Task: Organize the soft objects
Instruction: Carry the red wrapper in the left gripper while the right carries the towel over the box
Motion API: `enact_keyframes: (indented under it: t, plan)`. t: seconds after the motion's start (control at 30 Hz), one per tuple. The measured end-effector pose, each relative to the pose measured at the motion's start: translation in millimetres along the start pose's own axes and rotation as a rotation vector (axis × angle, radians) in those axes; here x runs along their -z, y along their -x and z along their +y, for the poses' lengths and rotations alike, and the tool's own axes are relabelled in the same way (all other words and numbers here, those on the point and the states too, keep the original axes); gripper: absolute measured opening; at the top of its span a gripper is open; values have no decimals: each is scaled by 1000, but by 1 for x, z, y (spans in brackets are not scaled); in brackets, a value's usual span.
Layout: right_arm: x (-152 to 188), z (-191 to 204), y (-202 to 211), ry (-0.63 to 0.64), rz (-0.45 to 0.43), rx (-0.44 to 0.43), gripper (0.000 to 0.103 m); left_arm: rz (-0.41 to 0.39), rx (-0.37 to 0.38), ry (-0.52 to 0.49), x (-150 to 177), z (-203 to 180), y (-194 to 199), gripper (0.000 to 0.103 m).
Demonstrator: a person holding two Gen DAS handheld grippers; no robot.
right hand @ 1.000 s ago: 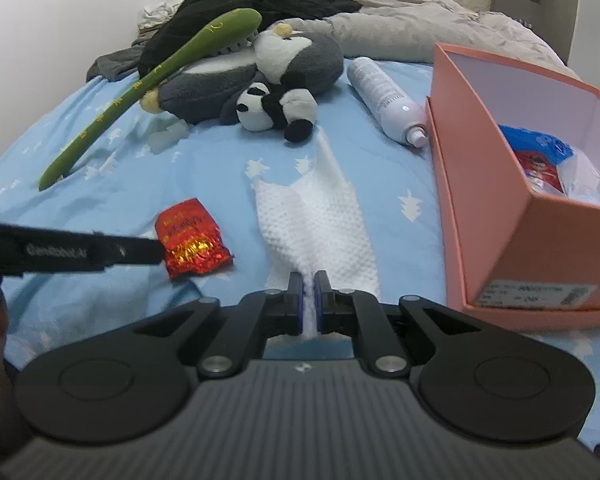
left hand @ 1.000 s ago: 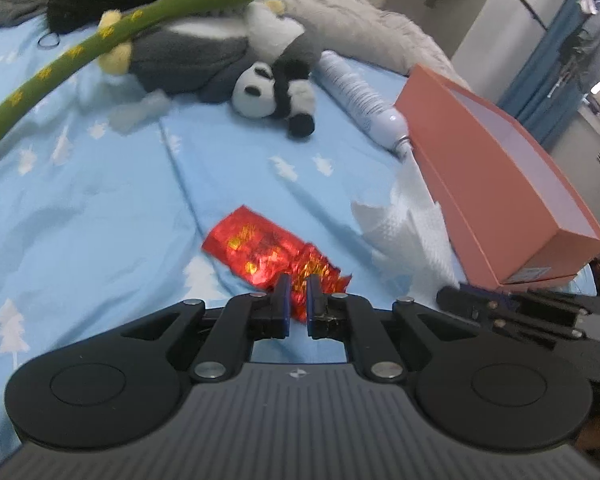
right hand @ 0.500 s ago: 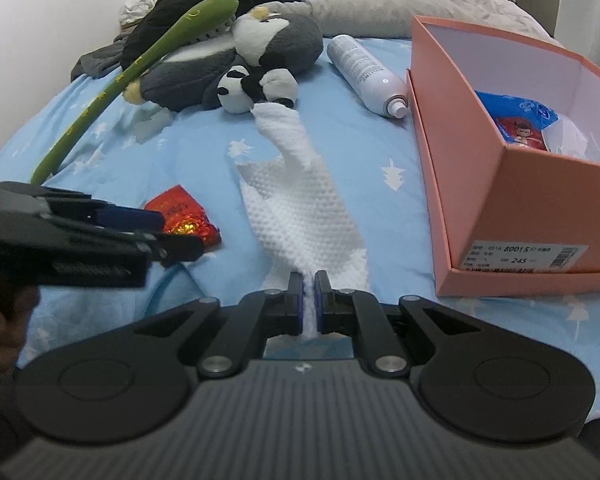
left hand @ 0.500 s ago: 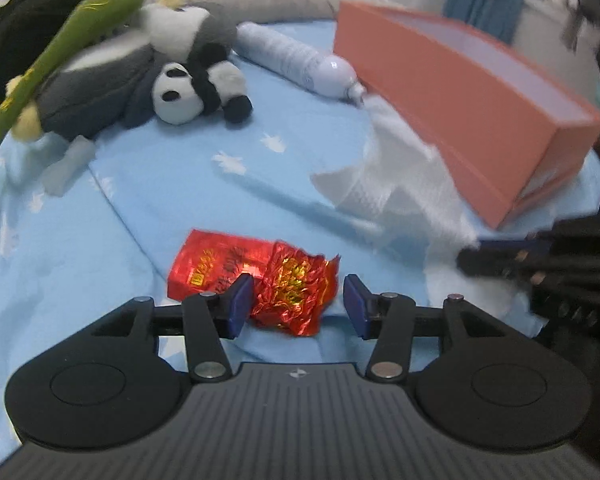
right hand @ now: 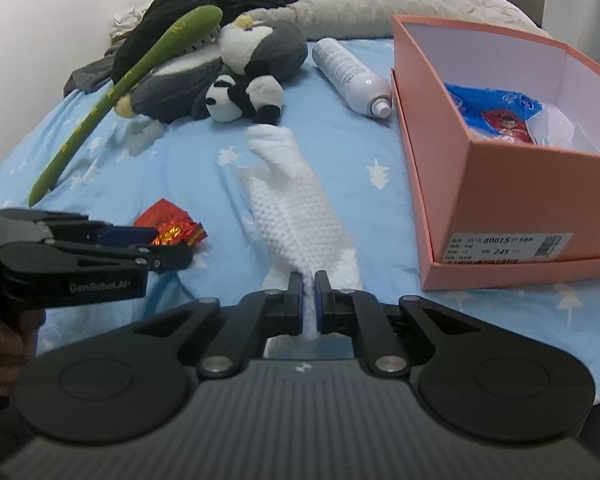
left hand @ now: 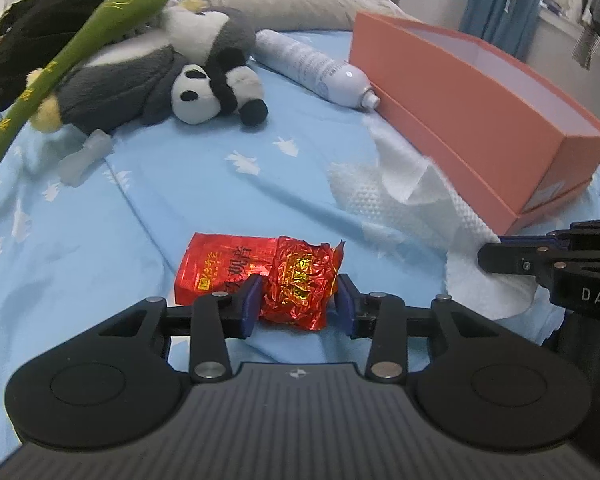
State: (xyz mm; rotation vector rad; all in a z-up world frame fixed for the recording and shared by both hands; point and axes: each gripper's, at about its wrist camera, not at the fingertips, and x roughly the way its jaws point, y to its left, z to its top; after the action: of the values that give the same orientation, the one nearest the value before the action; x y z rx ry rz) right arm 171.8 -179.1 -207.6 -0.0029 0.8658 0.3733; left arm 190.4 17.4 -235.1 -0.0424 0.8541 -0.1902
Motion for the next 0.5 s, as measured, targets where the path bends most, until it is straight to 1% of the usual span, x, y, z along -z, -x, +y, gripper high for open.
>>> enact_keyframes:
  t: [0.03,0.27,0.5]
  plan:
    - [-1,0,2,-3,-6,-2,9,-7,-2,12,-1,0,4,42]
    - [-16,1,27,-24,-75,-31,9,-73,-6,113,-13,1,35,42]
    - [-32,3,55,-35,-153,-48,9,-132,16,160,-27,-9,68,42]
